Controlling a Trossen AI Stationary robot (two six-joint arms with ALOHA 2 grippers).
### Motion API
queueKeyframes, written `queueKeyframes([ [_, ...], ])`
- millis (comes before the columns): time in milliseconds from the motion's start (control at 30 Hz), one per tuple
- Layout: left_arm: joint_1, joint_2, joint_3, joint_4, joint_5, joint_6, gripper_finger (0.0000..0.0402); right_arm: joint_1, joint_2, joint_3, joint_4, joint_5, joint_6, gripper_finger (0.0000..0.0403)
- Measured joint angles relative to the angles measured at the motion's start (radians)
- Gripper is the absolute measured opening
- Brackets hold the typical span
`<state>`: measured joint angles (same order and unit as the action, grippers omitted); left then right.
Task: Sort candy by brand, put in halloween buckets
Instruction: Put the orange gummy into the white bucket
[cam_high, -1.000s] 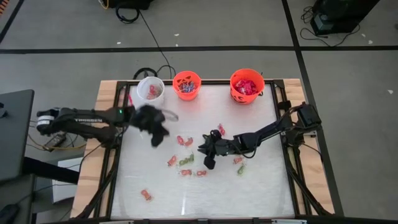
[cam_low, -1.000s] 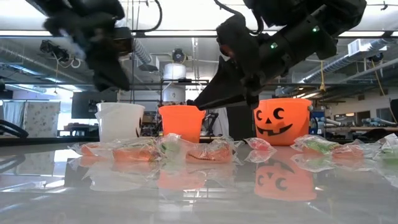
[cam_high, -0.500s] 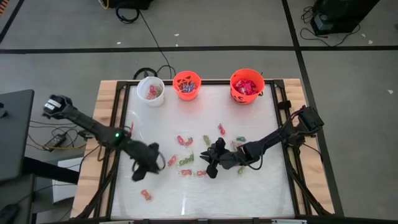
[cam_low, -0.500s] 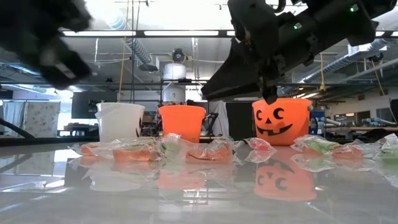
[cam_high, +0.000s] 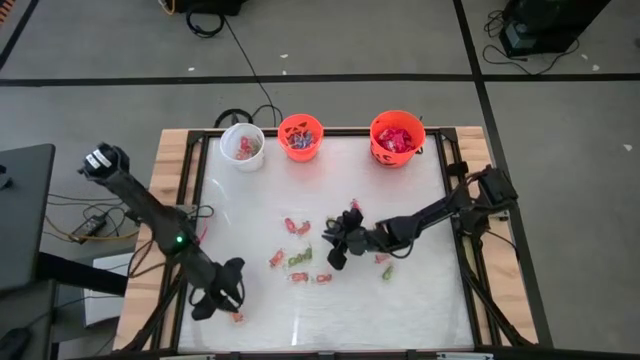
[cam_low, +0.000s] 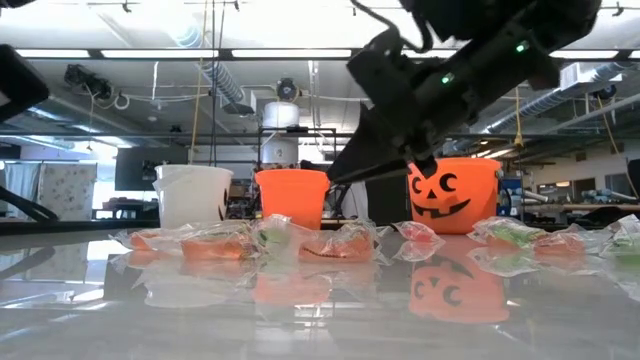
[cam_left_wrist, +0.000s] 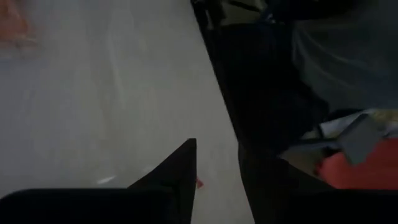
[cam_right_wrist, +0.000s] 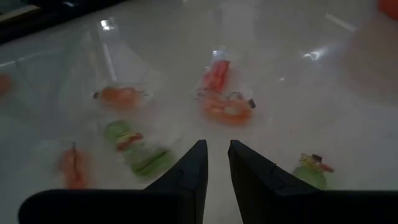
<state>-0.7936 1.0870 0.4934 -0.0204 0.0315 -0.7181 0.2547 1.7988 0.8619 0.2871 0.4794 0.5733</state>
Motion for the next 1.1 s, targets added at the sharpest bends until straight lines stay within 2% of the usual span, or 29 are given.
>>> queueKeyframes([
  [100,-0.023,0.069,0.000,0.019,-0.007,0.011,0.0146,-0.034,0.000,0.000,0.000,-0.048,-0.001,0.0080],
  [267,-0.076,0.181,0.000,0.101,-0.006,0.224,0.0170,-0.059,0.000,0.000,0.000,-0.070,-0.020,0.0080],
  [567,-0.100,0.306,0.000,0.141,-0.020,0.300,0.0174,-0.068,0.000,0.000,0.008,-0.086,-0.035,0.0080],
  [867,-0.113,0.383,0.007,0.079,-0.034,0.256,0.0169,-0.060,0.000,0.000,0.010,-0.088,-0.043,0.0080],
  [1100,-0.041,0.320,0.002,0.017,-0.078,0.072,0.0117,-0.054,0.000,0.000,0.012,-0.091,-0.046,0.0080],
])
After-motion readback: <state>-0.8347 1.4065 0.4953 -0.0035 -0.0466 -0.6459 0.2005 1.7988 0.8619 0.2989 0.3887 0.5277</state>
